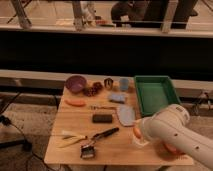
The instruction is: Place apple in paper cup
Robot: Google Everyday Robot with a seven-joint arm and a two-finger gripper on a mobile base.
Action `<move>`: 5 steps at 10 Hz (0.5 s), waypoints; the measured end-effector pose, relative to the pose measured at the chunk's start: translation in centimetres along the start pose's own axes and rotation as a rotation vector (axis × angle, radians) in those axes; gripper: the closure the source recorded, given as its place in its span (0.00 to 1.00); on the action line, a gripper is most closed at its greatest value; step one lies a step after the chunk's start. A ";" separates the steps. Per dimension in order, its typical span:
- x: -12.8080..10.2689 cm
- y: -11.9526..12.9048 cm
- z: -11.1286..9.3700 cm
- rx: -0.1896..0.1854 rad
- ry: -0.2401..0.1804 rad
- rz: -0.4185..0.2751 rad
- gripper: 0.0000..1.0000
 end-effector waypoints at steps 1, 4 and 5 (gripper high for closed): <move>0.1 0.0 0.1 -0.003 0.006 0.001 1.00; 0.7 0.1 0.1 -0.010 0.029 0.007 1.00; 0.7 0.0 -0.1 -0.009 0.033 0.008 1.00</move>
